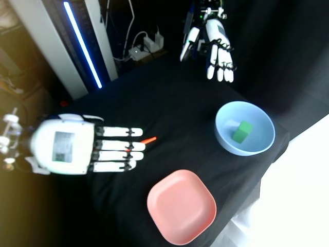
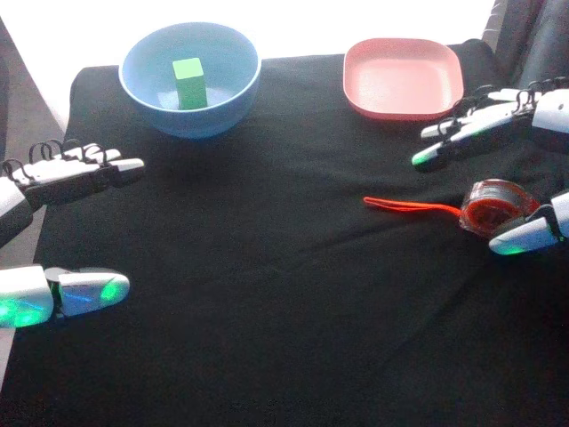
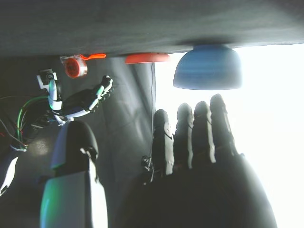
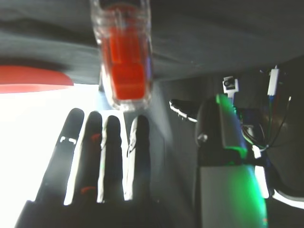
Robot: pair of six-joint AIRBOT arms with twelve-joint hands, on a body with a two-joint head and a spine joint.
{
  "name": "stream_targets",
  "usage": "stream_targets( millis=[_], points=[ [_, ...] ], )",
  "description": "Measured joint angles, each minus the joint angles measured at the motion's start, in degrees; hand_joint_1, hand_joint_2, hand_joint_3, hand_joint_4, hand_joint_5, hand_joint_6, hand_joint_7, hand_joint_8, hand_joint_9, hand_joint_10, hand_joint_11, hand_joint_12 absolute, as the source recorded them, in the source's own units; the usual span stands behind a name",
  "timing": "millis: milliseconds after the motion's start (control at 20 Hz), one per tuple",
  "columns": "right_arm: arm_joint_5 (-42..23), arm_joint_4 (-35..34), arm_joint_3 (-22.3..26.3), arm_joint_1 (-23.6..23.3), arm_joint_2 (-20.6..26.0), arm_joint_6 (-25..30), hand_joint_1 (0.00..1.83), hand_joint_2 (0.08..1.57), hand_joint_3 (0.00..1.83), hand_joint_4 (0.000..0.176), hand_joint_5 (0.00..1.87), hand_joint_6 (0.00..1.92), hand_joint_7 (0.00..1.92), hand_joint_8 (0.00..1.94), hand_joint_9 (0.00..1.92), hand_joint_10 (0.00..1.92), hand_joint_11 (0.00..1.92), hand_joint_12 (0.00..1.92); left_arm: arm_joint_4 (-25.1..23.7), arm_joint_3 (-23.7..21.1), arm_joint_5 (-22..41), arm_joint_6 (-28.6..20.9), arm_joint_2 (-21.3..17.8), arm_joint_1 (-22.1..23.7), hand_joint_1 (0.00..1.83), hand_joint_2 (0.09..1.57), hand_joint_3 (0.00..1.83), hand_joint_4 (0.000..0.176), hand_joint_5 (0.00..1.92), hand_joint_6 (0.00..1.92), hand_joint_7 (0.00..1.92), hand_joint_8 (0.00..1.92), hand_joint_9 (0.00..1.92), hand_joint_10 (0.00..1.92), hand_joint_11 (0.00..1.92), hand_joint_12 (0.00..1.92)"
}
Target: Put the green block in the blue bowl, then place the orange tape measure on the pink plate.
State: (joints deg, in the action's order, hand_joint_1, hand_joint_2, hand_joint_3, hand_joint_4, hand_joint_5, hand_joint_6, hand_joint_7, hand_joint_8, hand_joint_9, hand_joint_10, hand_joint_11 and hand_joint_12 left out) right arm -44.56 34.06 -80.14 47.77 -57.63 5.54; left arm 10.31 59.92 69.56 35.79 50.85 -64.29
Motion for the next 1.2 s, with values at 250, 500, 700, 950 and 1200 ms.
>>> stream_targets(
  millis=[250,500,700,950,1200],
  points=[
    [1.7,0.0,-0.6,0.3,0.1,0.0,1.16,0.99,0.01,0.054,0.74,0.01,0.59,0.01,0.6,0.02,0.16,1.17,0.0,0.0,0.0,0.0,0.0,-0.3,0.69,1.03,0.0,0.064,0.34,0.0,0.19,0.01,0.03,0.01,0.0,0.04],
    [1.5,-0.8,-0.6,1.1,0.3,0.0,1.12,0.99,0.0,0.053,0.72,0.0,0.6,0.0,0.6,0.01,0.1,1.27,0.0,-0.1,0.2,-0.2,0.0,-0.5,0.69,1.04,0.0,0.079,0.35,0.0,0.18,0.0,0.02,0.0,0.0,0.05],
    [2.3,-1.7,-0.6,2.5,0.4,0.0,1.09,0.95,0.0,0.075,0.63,0.0,0.58,0.0,0.65,0.03,0.16,1.3,0.0,-0.1,0.2,-0.4,0.0,-0.8,0.69,1.04,0.0,0.072,0.34,0.0,0.19,0.0,0.02,0.0,0.0,0.04],
    [2.0,-2.1,-0.6,2.5,-0.3,0.0,1.29,0.97,0.0,0.0,0.74,0.01,0.71,0.03,0.96,0.19,0.67,1.25,0.1,-0.1,0.2,-0.5,0.0,-0.9,0.69,1.03,0.0,0.078,0.35,0.01,0.21,0.01,0.04,0.01,0.01,0.06],
    [2.0,-2.5,-1.4,2.5,-1.4,0.0,1.49,1.09,0.0,0.0,1.05,0.69,1.03,0.83,1.0,1.09,0.72,1.55,0.1,-0.1,0.2,-0.5,0.0,-0.9,0.7,1.02,0.0,0.065,0.35,0.0,0.22,0.0,0.06,0.01,0.02,0.07]
  ],
)
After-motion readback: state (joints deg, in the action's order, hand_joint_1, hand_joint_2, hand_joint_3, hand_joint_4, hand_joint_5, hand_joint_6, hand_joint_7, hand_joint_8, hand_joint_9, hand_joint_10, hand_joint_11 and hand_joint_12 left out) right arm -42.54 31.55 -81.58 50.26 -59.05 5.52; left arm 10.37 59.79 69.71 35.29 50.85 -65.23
